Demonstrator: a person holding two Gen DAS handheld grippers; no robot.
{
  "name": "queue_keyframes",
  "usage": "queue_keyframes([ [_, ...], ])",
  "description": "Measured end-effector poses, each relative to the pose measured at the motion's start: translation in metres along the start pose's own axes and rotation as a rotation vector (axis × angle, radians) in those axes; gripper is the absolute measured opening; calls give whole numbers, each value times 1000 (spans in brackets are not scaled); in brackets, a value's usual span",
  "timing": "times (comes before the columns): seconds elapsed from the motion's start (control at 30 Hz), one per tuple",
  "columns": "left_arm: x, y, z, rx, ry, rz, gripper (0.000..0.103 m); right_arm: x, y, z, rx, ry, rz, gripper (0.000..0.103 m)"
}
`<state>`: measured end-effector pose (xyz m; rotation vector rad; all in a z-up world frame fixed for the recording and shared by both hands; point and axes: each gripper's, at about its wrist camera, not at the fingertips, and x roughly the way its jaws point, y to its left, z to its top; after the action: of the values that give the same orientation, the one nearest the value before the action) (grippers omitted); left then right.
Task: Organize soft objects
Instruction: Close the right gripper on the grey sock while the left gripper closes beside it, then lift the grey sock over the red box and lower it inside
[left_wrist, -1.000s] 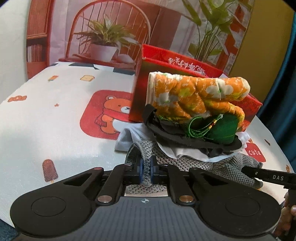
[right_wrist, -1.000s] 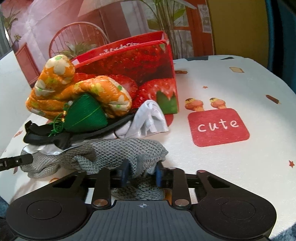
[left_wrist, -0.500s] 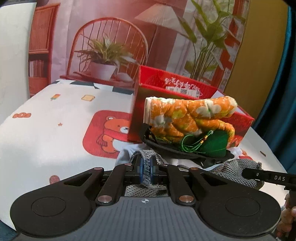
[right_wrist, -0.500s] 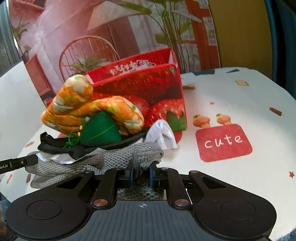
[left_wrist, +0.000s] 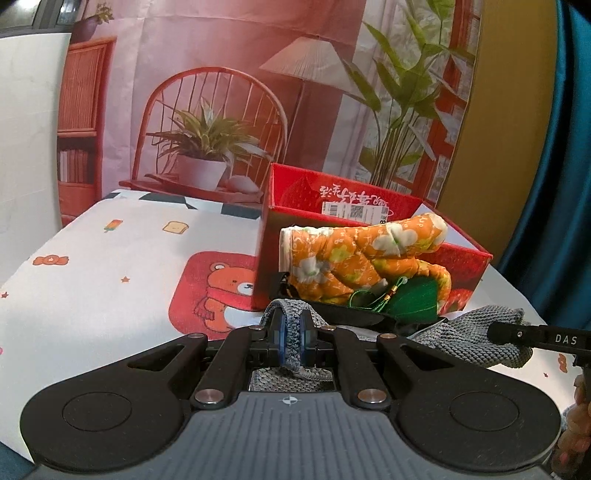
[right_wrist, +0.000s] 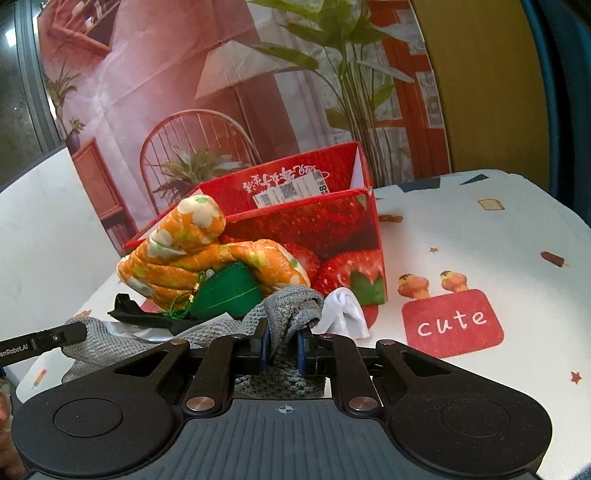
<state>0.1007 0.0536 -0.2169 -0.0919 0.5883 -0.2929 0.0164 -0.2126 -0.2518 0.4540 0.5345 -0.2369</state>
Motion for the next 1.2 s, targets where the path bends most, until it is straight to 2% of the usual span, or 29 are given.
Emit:
queue_keyframes([
  [0.3,-7,2,4,-18,-28,-6,8,-8,2,4,4,-30,15,13],
  [0.57,-34,0,29,-7,-150,-20,8,-27,12,20,-36,-108,46,13],
  [0.9,-44,-20,87,53,-262,-47,8,-44,28,70,-114,-227,74,13],
  [1.07,-30,-29,113,49,-255,-64,8,-40,29,100,-132,-263,67,13],
  [1.2,-6,-41,125,110,-238,-38,8,-26,28,119,-144,-261,58,13],
])
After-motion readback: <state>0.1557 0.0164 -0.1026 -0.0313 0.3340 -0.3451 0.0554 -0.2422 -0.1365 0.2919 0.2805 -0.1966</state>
